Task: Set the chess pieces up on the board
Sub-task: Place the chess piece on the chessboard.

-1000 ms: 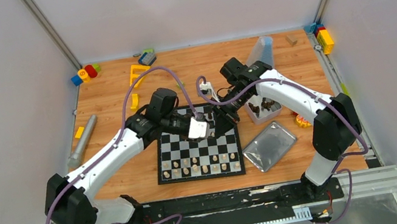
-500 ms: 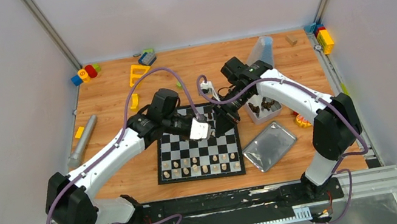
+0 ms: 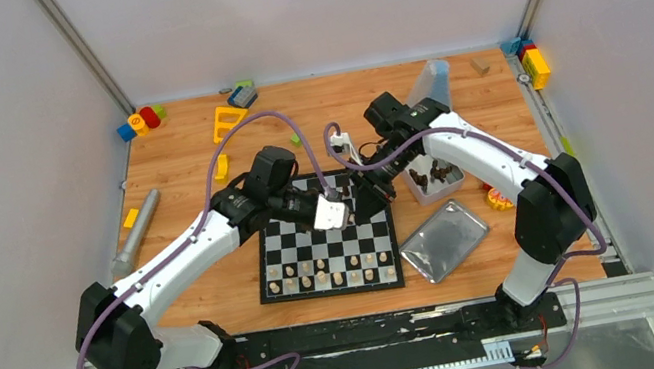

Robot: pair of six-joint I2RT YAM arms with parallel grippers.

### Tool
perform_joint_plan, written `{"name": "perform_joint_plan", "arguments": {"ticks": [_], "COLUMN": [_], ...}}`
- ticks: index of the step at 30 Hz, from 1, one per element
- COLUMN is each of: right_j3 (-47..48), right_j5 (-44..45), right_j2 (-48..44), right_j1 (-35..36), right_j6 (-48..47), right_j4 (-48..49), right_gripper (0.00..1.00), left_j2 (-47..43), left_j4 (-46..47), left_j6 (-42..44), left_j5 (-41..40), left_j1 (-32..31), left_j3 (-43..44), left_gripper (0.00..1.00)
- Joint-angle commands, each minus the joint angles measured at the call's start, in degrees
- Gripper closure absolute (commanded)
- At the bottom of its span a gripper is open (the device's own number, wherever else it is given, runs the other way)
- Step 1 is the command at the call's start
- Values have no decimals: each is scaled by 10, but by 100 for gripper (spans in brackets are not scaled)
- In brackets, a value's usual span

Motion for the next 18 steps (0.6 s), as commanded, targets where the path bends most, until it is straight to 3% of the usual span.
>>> {"name": "perform_joint_plan", "arguments": {"ticks": [1,5,10,18], "right_j3": [31,42,40,-23], "right_j5": [-13,-16,-32,-43], "right_j2": [-4,-14,-45,-84], "right_j1": [-11,-47,-103,-137], "right_j6": [4,19,59,212], "right_j4": [9,11,55,237], "right_gripper": [93,81,59,42], "left_j2": [-4,-17,-32,-3], "left_j4": [26,82,184,265], "left_j6": [-28,-105,-238,-429], "left_j5": [-10,-53,-64,-114], "left_j1": [-5,-2,29,54], "left_j3": [-2,-13,-35,-21], "left_gripper": [89,100,100,100]}}
